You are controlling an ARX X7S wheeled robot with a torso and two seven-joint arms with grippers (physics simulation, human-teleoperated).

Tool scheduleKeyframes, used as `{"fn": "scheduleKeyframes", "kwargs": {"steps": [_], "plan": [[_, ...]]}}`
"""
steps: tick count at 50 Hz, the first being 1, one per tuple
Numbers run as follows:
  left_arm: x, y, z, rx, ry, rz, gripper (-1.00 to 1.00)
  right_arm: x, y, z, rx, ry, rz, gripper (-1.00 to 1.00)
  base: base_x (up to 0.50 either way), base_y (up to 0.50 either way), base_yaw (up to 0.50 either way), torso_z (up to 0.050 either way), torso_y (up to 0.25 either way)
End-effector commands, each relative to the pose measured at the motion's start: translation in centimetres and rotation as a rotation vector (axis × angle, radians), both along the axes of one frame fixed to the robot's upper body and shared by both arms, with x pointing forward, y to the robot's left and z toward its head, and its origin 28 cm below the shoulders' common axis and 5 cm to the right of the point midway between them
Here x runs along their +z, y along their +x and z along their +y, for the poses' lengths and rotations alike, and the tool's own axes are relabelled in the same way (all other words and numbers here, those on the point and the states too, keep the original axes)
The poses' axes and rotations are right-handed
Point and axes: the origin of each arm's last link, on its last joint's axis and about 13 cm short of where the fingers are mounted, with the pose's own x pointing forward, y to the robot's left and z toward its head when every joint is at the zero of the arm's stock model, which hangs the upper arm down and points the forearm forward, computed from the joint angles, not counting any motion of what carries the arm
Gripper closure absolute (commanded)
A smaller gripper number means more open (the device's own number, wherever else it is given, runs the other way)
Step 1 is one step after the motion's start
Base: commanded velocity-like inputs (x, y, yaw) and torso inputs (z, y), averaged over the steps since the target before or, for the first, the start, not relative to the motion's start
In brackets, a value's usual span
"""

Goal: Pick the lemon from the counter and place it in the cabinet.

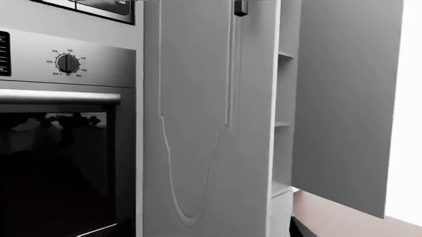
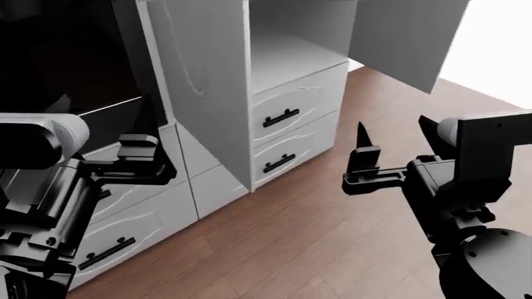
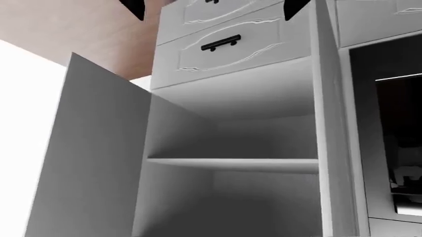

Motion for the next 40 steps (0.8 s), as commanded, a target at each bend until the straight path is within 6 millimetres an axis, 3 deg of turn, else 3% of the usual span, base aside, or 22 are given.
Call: {"fn": "scheduleKeyframes", "kwargs": {"steps": [1, 40], "plan": [[-0.02, -0.03, -0.01, 0.000, 0.000, 0.001, -1.00, -0.02, 0.06, 0.01, -0.001, -0.001, 0.001, -1.00, -0.07, 0.06, -0.50, 0.000, 0.000], [-0.13, 0.06, -0.04, -0.002, -0.002, 0.007, -1.00, -0.07, 0.01, 0.01, -0.004, -0.002, 0.007, -1.00, -0.07, 0.06, -0.50, 0.000, 0.000]]}}
